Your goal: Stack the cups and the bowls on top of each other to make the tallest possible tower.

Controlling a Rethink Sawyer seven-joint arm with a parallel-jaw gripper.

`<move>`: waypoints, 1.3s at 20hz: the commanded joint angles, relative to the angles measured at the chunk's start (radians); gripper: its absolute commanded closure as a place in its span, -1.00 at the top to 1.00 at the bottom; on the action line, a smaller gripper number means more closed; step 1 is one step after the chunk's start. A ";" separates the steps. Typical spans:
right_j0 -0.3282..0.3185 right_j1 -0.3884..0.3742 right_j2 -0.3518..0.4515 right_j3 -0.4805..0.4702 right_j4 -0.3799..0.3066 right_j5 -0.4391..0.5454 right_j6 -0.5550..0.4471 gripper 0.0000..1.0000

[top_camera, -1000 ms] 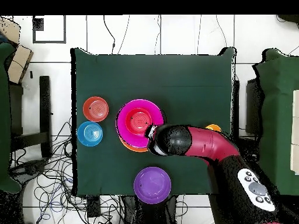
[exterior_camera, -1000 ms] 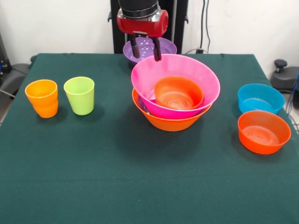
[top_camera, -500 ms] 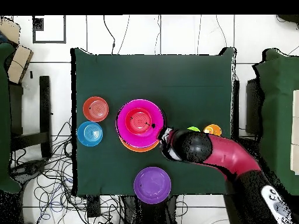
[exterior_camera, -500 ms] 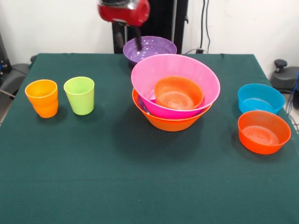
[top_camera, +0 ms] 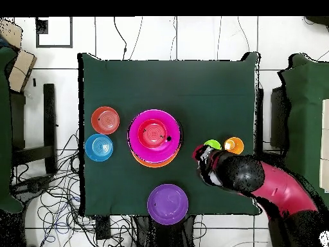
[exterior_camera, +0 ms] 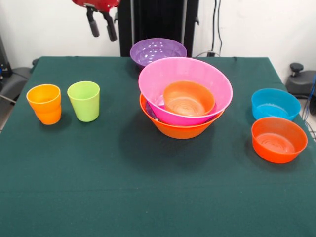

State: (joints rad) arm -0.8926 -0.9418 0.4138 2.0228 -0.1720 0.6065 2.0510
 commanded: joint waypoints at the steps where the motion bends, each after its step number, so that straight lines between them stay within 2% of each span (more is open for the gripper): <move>1: 0.019 0.049 0.076 0.047 -0.035 0.014 -0.083 1.00; 9: 0.071 0.114 0.003 0.155 -0.149 -0.262 0.022 1.00; 15: 0.056 0.237 -0.037 0.172 -0.269 -0.449 0.019 1.00; 19: 0.025 0.282 -0.037 0.178 -0.320 -0.497 0.015 1.00; 26: 0.001 0.291 -0.046 0.224 -0.373 -0.539 0.031 1.00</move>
State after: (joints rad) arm -0.8902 -0.7034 0.3894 2.1722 -0.4620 0.1097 2.0510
